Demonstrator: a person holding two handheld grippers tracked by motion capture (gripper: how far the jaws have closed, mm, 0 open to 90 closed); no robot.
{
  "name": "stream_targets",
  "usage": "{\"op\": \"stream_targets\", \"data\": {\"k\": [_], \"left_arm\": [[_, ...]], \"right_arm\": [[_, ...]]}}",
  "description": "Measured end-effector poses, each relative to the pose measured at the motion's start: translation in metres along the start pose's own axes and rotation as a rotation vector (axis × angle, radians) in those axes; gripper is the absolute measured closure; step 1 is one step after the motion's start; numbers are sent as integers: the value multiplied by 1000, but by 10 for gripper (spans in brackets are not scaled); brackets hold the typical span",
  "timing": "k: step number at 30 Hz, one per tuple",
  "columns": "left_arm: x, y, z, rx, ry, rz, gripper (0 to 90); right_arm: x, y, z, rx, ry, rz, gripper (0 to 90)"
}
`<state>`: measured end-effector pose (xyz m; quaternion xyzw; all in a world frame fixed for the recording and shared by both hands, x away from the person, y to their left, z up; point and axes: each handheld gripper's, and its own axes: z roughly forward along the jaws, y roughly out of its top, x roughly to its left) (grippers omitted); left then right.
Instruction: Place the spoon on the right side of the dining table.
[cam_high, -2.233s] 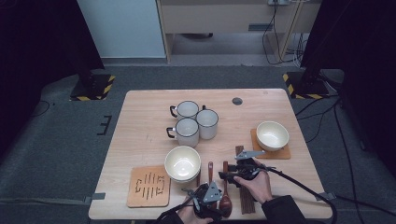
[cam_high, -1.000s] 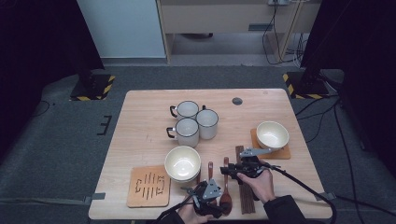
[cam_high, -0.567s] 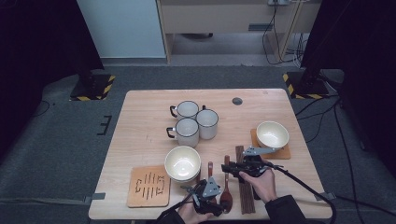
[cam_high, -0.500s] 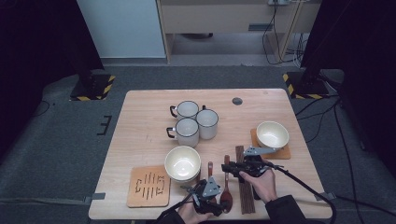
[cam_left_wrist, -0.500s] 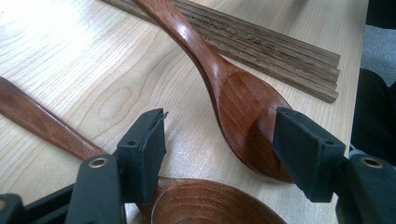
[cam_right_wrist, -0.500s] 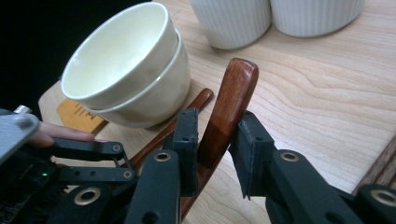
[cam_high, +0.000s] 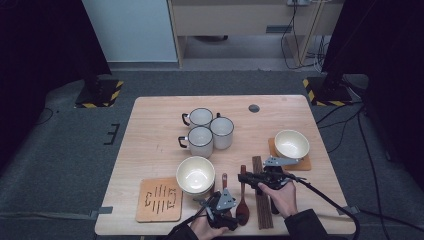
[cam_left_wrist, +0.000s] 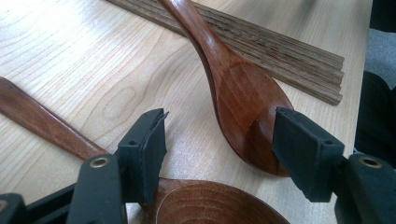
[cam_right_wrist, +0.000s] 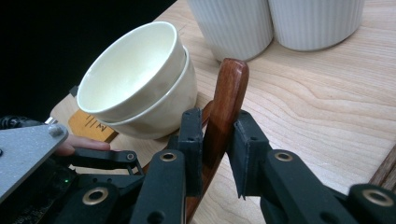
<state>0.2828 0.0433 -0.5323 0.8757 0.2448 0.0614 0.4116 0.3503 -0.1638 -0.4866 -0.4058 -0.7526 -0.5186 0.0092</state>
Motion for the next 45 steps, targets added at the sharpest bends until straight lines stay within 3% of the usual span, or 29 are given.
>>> {"op": "stream_targets", "data": {"k": [22,34,45], "left_arm": [[1,0,0,2,5,2,346],[-1,0,1,10,18,32,361],[-1,2,-1,-8,19,36,359]], "right_arm": [[1,1,-5,-51,15,34,814],[2,2,-7,-84,24,55,845],[1,6,-13,-111,0,36,849]]}}
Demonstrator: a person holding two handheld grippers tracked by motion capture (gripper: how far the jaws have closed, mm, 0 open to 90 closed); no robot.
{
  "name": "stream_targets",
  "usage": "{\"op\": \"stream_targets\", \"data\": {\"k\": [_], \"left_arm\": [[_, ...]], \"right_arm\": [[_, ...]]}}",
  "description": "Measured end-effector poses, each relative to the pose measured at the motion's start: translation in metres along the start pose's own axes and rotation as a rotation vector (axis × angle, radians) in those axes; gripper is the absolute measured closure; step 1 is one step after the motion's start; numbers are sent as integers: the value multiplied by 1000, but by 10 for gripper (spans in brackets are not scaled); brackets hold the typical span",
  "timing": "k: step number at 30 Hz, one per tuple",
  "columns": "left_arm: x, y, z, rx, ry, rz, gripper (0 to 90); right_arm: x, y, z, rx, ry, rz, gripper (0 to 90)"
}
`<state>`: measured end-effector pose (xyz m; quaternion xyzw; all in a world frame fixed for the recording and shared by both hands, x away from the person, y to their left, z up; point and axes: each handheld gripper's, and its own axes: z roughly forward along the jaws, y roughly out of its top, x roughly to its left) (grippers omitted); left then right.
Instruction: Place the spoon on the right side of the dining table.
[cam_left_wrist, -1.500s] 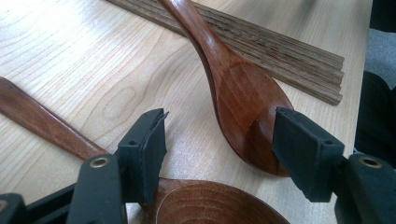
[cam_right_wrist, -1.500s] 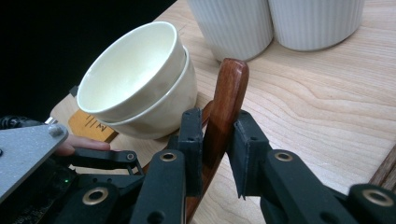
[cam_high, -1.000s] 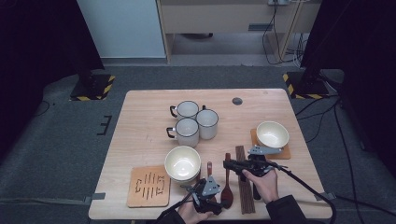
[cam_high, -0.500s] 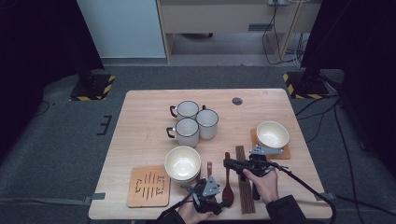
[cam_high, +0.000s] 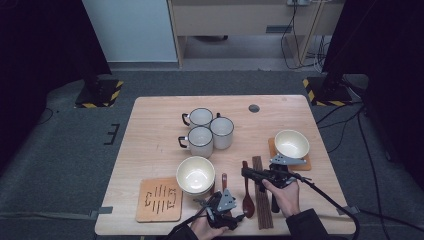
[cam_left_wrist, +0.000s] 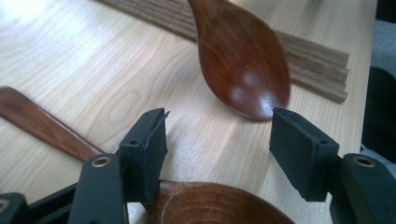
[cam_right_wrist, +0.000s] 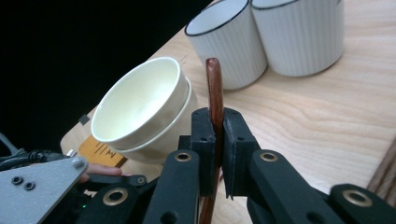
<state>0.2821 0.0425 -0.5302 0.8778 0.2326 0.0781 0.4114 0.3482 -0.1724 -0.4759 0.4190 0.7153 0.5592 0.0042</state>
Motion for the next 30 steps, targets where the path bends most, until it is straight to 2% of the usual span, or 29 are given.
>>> {"op": "stream_targets", "data": {"k": [9,16,22,30], "left_arm": [[1,8,-12,-80,3,0,398],[2,13,-23,-128,4,-10,462],[3,18,-35,-177,0,-27,515],[7,25,-51,-221,19,-30,545]], "right_arm": [[-2,11,-10,-68,-28,-27,849],[-4,18,-17,-122,-50,-43,849],[-5,21,-21,-147,-62,-45,848],[-7,26,-25,-175,-77,-50,849]]}}
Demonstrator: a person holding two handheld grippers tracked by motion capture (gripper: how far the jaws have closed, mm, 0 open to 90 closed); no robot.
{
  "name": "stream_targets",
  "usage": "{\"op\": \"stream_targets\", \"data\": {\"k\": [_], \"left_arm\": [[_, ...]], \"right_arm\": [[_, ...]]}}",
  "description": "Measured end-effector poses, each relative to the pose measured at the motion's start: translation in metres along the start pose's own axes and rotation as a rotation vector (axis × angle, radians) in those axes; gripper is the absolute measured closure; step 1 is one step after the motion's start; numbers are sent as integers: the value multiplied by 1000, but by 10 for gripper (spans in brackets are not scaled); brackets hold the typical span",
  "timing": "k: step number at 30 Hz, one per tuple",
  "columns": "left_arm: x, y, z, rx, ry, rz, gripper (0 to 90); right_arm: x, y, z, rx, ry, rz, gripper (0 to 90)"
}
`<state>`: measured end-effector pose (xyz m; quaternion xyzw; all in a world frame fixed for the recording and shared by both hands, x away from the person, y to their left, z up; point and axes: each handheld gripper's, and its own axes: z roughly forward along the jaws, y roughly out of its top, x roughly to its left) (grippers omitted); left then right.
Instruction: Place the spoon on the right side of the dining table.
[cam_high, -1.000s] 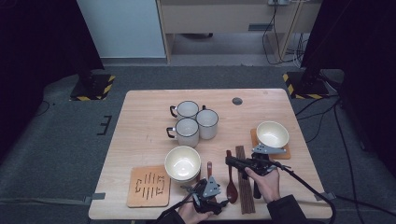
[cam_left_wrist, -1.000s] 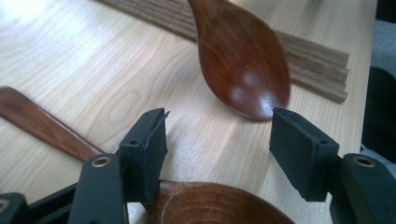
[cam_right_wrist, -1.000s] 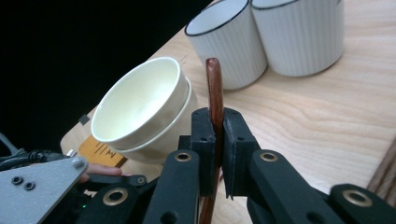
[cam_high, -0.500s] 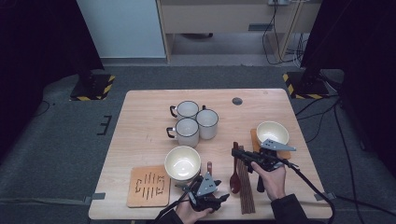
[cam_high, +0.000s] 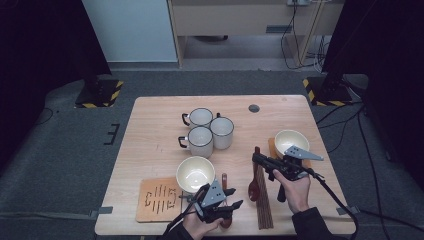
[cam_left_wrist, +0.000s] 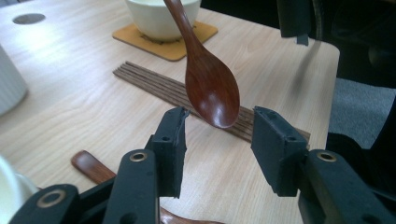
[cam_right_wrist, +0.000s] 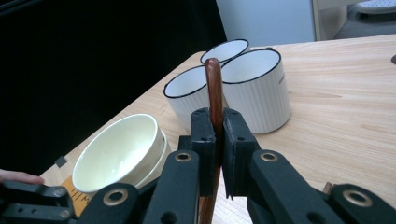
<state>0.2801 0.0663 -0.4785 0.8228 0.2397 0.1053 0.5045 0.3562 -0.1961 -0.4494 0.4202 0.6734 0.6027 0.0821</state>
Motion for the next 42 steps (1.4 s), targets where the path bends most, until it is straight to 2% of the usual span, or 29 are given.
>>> {"op": "stream_targets", "data": {"k": [16,26,33,42], "left_arm": [[10,14,-23,-73,60,-49,542],[20,19,-38,-104,102,-59,530],[34,20,-51,-111,148,-77,516],[55,18,-71,-148,223,-114,509]], "right_arm": [[-2,11,-1,-43,-25,-21,849],[-3,22,0,-76,-41,-31,849],[-5,27,1,-86,-55,-39,849],[-4,37,7,-108,-74,-56,849]]}}
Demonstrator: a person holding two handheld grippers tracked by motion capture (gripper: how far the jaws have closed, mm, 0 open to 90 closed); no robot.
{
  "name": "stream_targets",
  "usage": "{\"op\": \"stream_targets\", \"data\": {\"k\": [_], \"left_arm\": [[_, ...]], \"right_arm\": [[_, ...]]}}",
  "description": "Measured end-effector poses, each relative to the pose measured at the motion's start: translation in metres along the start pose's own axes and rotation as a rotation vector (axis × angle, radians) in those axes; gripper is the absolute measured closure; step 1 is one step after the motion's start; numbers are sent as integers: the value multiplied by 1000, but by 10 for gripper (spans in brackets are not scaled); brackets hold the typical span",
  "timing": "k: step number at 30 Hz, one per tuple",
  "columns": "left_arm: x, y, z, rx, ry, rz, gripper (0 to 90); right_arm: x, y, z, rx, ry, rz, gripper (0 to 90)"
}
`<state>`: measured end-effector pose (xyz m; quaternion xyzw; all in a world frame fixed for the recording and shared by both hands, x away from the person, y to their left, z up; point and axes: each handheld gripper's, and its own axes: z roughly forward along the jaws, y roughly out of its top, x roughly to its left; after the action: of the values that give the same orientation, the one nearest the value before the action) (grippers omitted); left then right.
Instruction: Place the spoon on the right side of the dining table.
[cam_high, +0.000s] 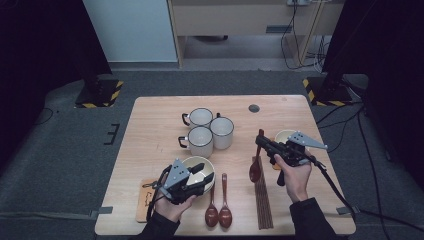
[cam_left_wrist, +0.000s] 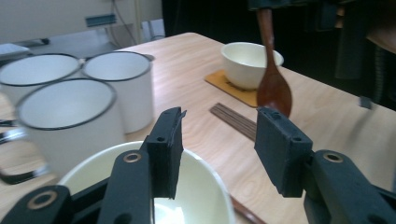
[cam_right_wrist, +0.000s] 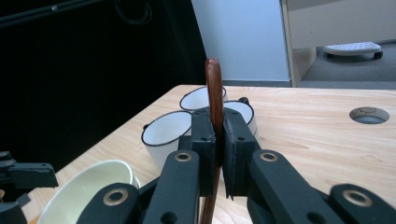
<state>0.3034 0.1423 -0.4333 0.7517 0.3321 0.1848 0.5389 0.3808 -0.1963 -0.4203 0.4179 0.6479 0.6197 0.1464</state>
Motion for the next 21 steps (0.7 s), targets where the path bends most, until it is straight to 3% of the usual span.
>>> {"op": "stream_targets", "data": {"k": [13,21], "left_arm": [[31,-1,-15,-26,92,-45,493],[49,-5,-23,-32,152,-74,480]], "right_arm": [[-1,9,8,-18,-29,-23,849],[-4,10,12,-28,-40,-10,849]]}}
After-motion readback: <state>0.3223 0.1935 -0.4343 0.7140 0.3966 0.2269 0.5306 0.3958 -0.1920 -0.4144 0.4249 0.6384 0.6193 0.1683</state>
